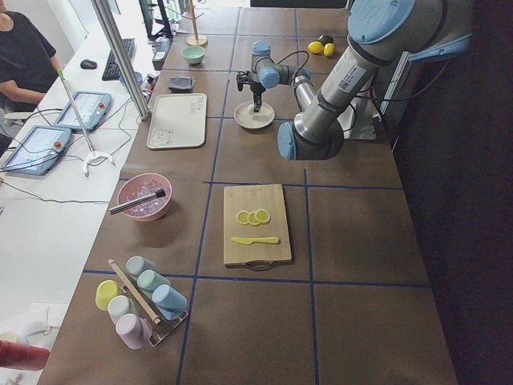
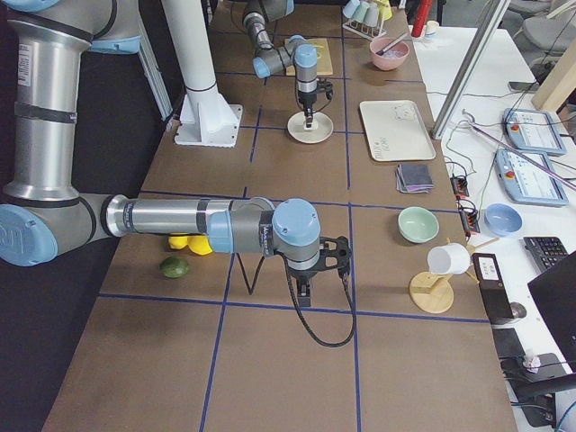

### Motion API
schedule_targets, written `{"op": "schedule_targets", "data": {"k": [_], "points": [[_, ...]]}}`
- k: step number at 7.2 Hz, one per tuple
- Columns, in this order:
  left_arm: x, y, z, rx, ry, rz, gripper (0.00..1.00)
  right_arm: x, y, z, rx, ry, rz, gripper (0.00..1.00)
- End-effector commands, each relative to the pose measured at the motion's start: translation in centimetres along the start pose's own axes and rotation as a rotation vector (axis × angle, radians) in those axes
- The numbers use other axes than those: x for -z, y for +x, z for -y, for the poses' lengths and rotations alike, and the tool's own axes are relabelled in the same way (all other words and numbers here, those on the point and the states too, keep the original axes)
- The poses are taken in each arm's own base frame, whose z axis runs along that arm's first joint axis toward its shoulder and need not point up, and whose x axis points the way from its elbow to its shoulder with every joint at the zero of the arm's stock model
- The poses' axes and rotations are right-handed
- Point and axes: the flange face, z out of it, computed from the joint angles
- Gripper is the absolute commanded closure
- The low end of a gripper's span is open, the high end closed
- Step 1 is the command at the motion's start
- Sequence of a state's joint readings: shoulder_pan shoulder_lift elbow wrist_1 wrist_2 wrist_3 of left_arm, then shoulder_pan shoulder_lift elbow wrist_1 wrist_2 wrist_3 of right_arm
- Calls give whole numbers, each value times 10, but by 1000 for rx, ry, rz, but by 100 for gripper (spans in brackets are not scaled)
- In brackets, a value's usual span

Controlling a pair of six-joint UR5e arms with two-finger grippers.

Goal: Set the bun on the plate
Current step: 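Lower the bun onto the plate and open the left gripper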

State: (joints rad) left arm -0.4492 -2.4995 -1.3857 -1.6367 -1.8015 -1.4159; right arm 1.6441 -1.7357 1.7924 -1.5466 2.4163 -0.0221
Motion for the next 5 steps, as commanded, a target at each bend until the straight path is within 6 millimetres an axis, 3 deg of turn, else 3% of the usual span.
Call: {"op": "schedule_targets", "data": {"k": [1, 3, 5], "points": [[-5, -3, 1, -7, 2, 4, 62, 1, -1, 0, -2, 2, 4, 0], [-7, -4, 2, -6, 2, 9, 55, 2, -2, 3, 0, 4, 4, 0], [-10, -7, 2, -4, 2, 15, 33, 2, -2, 3, 0, 4, 4, 0]]}}
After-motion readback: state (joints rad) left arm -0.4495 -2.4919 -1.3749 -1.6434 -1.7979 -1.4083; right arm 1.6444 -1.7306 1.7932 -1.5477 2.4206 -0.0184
